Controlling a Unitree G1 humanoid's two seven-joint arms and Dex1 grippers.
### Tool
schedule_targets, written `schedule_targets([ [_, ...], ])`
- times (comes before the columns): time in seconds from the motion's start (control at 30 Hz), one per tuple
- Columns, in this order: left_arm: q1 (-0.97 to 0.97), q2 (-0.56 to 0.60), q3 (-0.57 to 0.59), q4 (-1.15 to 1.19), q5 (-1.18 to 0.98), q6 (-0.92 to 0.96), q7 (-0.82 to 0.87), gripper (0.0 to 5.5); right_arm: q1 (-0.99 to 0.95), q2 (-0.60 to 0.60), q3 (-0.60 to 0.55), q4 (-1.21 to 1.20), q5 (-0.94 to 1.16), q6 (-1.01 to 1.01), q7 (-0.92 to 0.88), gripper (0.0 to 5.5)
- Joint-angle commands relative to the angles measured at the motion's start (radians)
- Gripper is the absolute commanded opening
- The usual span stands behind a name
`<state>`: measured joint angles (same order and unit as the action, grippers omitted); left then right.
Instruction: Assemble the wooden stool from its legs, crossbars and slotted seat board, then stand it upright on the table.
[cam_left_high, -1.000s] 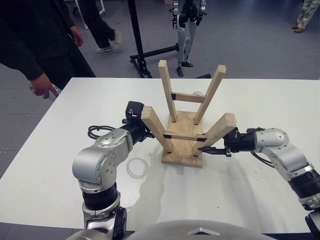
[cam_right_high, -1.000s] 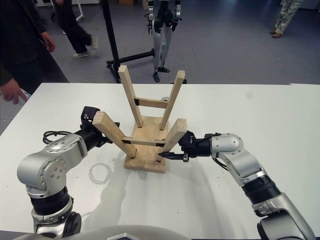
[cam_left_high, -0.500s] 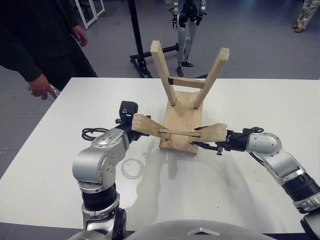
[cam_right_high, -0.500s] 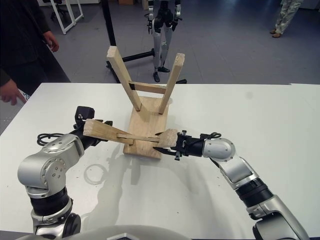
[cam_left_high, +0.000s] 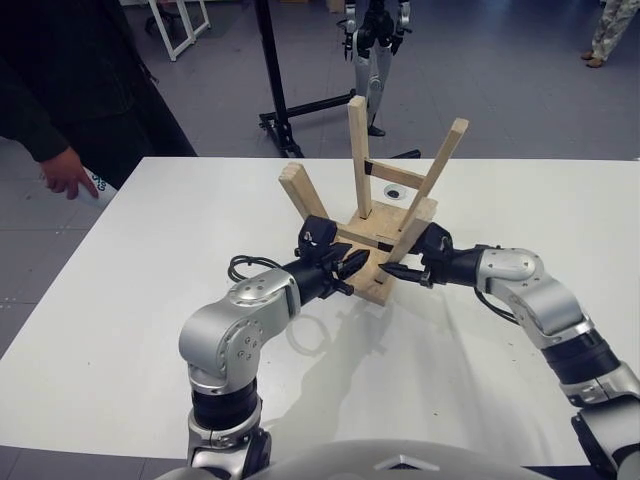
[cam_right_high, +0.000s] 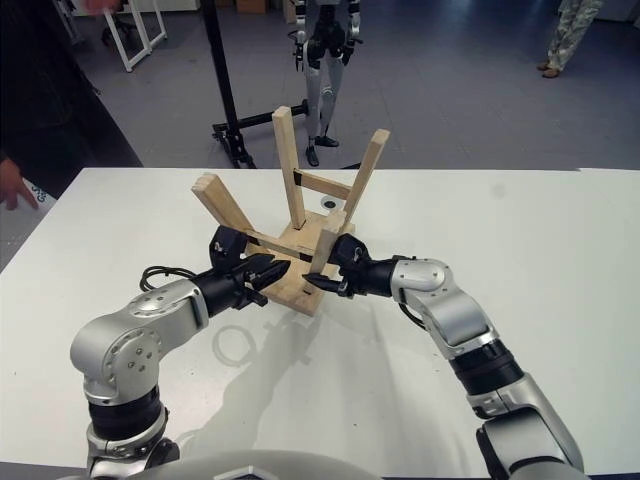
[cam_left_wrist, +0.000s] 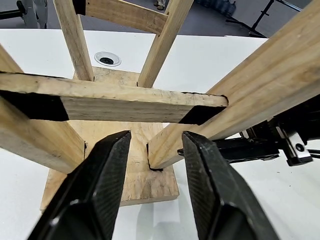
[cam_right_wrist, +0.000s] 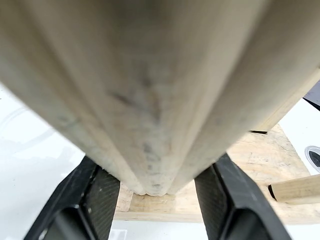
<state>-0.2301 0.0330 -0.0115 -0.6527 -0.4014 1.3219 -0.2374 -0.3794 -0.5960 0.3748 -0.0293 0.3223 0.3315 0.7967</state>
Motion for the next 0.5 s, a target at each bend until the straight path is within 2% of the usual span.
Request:
schedule_targets([
  [0.03, 0.01, 0.007, -0.013, 0.001, -0.008, -0.007, 0.014, 1.91, 0.027, 0.009, 0.028, 0.002, -0.057, 0.088, 0.016, 2.74],
  [0.3, 0.02, 0.025, -0.026, 0.004, -0.016, -0.004, 0.021, 1.91, 0.013, 0.02, 0.003, -0.029, -0.103, 0.105, 0.035, 4.72],
  [0.43, 0.053, 0.19, 0.033, -0.032, -0.065, 0.059, -0.068, 1.91, -0.032, 0.025, 0.06, -0.232, -0.077, 0.225, 0.103, 5.46],
  [0.5, 0.055, 0.326, 0.097, -0.036, -0.099, 0.075, -0.142, 1.91, -0.076, 0.068, 0.085, -0.264, -0.073, 0.271, 0.106, 5.46],
])
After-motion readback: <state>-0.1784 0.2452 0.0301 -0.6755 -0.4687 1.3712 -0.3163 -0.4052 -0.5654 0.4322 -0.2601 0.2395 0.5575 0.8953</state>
